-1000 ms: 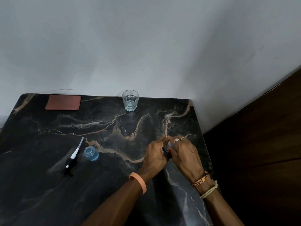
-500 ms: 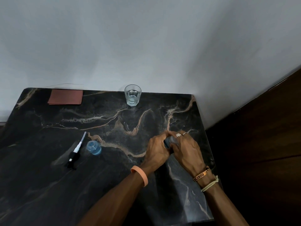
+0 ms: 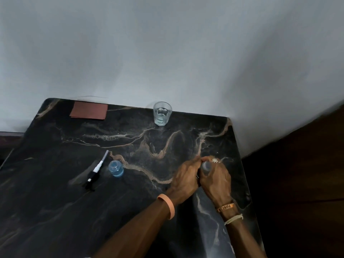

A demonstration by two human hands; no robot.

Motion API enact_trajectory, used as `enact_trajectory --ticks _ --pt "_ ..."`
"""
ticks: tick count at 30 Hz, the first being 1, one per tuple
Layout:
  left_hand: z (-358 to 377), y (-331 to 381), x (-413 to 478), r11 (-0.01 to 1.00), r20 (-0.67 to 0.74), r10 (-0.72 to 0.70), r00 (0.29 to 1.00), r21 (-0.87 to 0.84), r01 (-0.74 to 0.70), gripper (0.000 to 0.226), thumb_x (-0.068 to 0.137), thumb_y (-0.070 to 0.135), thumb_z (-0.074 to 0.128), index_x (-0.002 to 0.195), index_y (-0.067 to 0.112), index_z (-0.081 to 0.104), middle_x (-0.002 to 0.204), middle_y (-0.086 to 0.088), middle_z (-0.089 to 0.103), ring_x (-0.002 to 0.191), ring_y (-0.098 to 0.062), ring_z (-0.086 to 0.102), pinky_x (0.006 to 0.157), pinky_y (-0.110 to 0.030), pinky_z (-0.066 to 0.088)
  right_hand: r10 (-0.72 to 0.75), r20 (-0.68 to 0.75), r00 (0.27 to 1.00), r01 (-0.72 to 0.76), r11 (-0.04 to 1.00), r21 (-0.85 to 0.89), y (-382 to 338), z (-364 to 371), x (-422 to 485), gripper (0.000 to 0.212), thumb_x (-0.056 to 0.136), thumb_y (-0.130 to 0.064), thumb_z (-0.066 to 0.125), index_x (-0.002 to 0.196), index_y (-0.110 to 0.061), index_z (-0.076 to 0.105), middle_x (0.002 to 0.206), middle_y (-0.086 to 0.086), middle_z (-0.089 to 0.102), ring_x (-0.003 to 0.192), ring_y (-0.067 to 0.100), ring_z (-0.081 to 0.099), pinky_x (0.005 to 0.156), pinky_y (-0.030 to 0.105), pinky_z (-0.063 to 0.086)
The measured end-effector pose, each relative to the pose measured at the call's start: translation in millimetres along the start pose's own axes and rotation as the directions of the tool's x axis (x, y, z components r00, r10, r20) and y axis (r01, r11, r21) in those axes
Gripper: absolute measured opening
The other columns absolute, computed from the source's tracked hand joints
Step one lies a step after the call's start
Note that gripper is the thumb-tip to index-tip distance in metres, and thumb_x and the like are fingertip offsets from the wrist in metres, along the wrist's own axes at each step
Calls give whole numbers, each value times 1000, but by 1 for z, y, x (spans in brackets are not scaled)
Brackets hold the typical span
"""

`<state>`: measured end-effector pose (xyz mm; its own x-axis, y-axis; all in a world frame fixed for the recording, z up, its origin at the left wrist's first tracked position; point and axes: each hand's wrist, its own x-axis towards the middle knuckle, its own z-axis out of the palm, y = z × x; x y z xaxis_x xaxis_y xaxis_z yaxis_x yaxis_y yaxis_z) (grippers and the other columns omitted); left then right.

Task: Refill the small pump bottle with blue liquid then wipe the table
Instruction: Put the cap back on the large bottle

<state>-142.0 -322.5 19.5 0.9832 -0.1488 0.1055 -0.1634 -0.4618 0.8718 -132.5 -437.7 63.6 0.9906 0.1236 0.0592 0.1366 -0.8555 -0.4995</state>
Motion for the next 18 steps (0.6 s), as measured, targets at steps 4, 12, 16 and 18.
enact_trajectory --ticks 4,12,16,18 --pt "-7 6 -3 997 33 2 999 73 -5 60 87 27 70 140 10 47 143 -13 50 134 -26 47 115 -42 35 -36 -10 999 36 999 -21 3 -3 1 21 86 -33 61 104 -23 67 94 -6 67 89 13 63 79 21 39" --pt "-9 -9 -21 984 119 -88 989 166 68 96 87 31 71 157 15 8 164 -10 11 151 -24 13 122 -44 19 -46 -8 999 46 999 -9 0 -1 1 30 87 -33 73 113 -18 66 105 5 69 97 24 64 85 28 40" --pt "-18 -22 -31 986 51 -95 994 142 87 87 88 29 69 155 20 15 163 -7 17 150 -21 17 121 -42 22 9 77 997 -5 999 -53 1 0 -1 64 81 -29 79 136 -10 53 134 15 58 123 31 54 102 37 39" --pt "-26 -24 -38 990 -8 -82 997 113 82 79 90 31 67 154 21 22 161 -4 23 148 -16 20 120 -36 21 10 38 999 -7 996 -90 -3 -3 -3 77 77 -35 81 141 -9 48 141 18 51 127 35 49 103 46 41"
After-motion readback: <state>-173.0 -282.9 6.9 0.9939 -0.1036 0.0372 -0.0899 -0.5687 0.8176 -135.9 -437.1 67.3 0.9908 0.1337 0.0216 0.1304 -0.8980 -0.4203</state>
